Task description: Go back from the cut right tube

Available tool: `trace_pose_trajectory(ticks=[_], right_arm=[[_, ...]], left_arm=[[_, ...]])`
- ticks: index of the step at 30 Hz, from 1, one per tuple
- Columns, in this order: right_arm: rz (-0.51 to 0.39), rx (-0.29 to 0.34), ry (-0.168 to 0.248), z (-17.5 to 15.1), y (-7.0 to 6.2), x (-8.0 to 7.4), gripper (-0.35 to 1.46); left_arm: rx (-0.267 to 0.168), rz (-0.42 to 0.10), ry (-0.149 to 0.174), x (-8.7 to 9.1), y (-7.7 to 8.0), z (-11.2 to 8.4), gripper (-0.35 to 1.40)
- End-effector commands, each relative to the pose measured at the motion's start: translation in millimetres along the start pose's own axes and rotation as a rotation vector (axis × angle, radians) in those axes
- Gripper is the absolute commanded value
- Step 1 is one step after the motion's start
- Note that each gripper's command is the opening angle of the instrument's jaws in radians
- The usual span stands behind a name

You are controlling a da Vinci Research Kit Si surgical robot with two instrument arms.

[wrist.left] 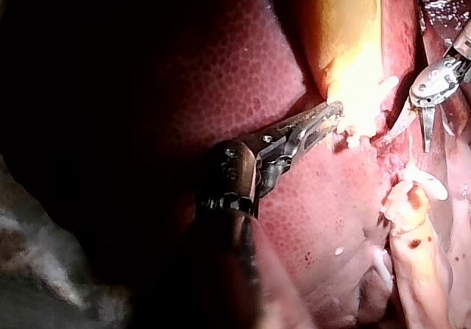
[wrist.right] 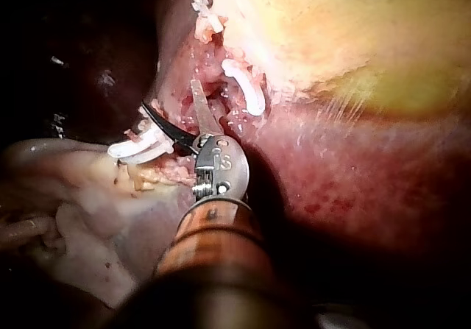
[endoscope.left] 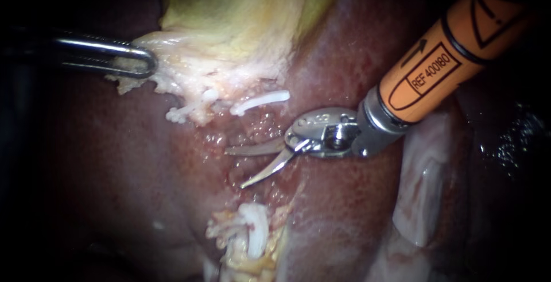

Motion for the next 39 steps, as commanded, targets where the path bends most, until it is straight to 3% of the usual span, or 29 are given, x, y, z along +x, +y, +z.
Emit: trace_pose_trajectory(ticks=[1, 2, 7, 11, 12, 17, 19, 27, 31, 39], right_arm=[[0.007, -0.044, 0.013, -0.6, -0.7, -0.2, 1.43], [0.021, -0.073, 0.020, -1.0, -1.2, -0.4, 1.43], [-0.142, -0.193, 0.016, -4.1, -4.9, -2.0, 1.43], [-0.278, -0.297, -0.028, -7.1, -6.9, -2.5, 1.43], [-0.301, -0.317, -0.047, -7.8, -7.0, -2.4, 1.43], [-0.370, -0.399, -0.216, -11.1, -7.1, -0.7, 1.43], [-0.375, -0.422, -0.247, -11.7, -7.1, -0.2, 1.43], [-0.384, -0.525, -0.289, -12.4, -7.2, -0.1, 1.43], [-0.374, -0.485, -0.278, -12.6, -7.3, -0.2, 1.43], [-0.375, -0.484, -0.278, -12.6, -7.3, -0.2, 1.43]], left_arm=[[0.000, 0.000, 0.000, 0.0, 0.0, -0.1, -0.35], [-0.001, 0.000, 0.000, 0.0, 0.0, -0.1, -0.35], [-0.001, 0.000, 0.000, 0.0, 0.0, -0.1, -0.35], [-0.001, 0.000, 0.000, 0.0, -0.1, -0.1, -0.35], [-0.001, 0.000, 0.000, 0.0, -0.1, -0.1, -0.35], [-0.001, 0.000, 0.000, 0.0, -0.1, -0.2, -0.35], [-0.001, 0.000, 0.000, 0.0, -0.1, -0.2, -0.35], [0.002, 0.002, 0.001, -0.3, 0.0, 0.2, -0.35], [0.012, 0.007, 0.004, -1.3, 0.0, 1.5, -0.35], [-0.013, 0.024, -0.007, -3.8, -0.6, 5.3, -0.35]])
